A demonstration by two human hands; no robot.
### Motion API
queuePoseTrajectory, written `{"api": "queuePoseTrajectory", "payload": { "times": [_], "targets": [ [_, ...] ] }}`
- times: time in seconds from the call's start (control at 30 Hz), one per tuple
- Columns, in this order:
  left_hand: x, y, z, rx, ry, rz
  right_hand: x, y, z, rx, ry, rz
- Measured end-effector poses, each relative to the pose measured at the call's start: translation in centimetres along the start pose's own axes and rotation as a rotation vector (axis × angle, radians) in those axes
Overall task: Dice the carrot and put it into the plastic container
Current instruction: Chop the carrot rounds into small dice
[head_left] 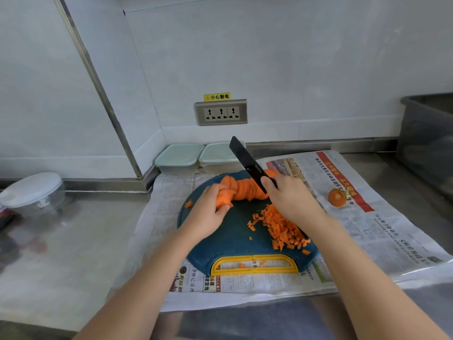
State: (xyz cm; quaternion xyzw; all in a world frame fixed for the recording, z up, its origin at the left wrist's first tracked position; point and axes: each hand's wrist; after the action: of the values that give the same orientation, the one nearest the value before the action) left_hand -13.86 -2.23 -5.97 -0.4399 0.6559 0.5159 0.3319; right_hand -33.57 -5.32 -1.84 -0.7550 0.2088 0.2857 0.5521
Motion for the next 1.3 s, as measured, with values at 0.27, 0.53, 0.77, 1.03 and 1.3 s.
{"api": "queuePoseTrajectory", "payload": {
  "times": [0.27, 0.53, 0.77, 1.03, 1.3],
  "targets": [
    [-1.1, 0.4, -0.1, -0.058, -0.031, 0.348, -0.4, 0.1, 0.5, -0.071, 0.014, 0.01],
    [-5.0, 2.0, -0.8, -0.279, -0.164, 0.684, -0.8, 0.4, 0.8, -0.073, 0.024, -0.058],
    [-4.9, 0.1, 4.1, -0.273, -0.469, 0.239, -1.0, -0.7, 1.5, -0.097, -0.013, -0.094],
    [-6.0, -1.5, 4.0, -0.283, -0.316, 0.127, -1.0, -1.0, 2.0, -0.098, -0.042, -0.093],
    [-5.1, -2.4, 0.3, -0.261, -0.278, 0.001, -0.7, -1.1, 2.0, -0.091, -0.081, -0.068]
  ]
}}
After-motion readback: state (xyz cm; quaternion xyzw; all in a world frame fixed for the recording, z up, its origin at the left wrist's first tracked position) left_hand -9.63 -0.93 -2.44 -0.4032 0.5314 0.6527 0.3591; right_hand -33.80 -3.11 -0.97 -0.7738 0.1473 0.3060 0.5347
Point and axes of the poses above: each hand's wrist, its own z-axis away from the middle knuckle, its own x-axis out of the palm, y = z × x, and after that the axes turned 11 degrees about -z, right-handed
